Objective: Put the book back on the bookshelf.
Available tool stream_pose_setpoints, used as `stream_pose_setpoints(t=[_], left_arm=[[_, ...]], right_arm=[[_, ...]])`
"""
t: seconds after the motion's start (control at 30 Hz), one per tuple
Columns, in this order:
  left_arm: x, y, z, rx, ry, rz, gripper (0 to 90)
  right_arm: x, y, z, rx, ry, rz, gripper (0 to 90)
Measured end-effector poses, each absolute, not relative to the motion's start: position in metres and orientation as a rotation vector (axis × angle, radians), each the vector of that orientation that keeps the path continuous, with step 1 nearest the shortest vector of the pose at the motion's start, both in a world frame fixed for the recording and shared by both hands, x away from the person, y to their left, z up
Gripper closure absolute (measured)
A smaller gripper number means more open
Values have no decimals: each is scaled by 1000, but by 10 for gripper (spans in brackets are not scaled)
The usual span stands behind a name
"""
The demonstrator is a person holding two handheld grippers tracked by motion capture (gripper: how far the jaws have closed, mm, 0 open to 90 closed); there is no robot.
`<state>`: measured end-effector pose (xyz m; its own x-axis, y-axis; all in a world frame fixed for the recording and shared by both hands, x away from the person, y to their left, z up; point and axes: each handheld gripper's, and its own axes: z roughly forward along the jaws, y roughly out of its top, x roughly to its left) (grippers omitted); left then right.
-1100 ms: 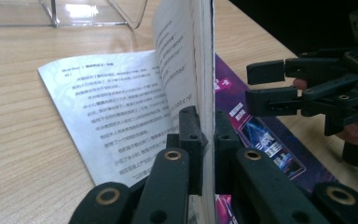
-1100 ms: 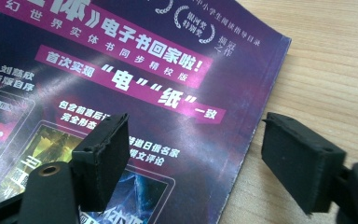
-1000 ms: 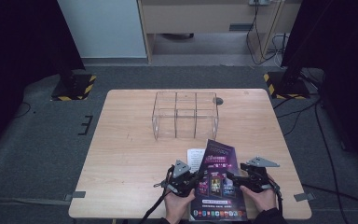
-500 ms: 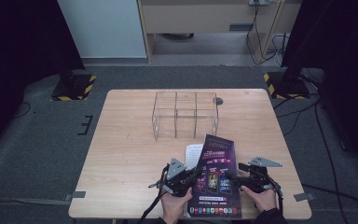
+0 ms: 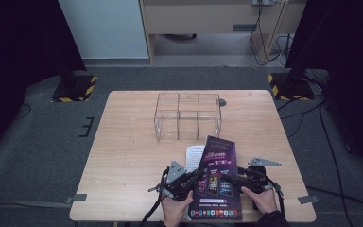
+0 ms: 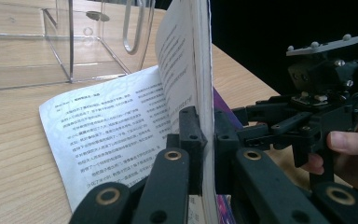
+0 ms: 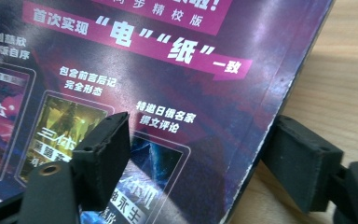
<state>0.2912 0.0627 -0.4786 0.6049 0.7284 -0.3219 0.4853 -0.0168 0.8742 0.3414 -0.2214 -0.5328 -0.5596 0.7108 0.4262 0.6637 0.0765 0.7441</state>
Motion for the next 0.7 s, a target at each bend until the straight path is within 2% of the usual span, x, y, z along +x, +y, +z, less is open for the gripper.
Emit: stream_pose_setpoints(t=[0.17,0.47,0.5,0.57,0.7], left_arm=[[291,63,-480,1664,1023,261,856],[292,67,-482,1663,1033,264,856],[292,67,-482,1663,1033,264,856],[292,70,-483,1659,1042,261,856],[293,72,-486,1656,1051,259,856]], right_arm=[[344,-221,-534,1501,2300,1542,328],[345,-225,-531,1645,2308,1526,543],[345,-225,-531,1645,2308,1526,543],[345,-227,-529,1684,2302,1551,614],[344,-228,-526,1730,2291,1580,680]])
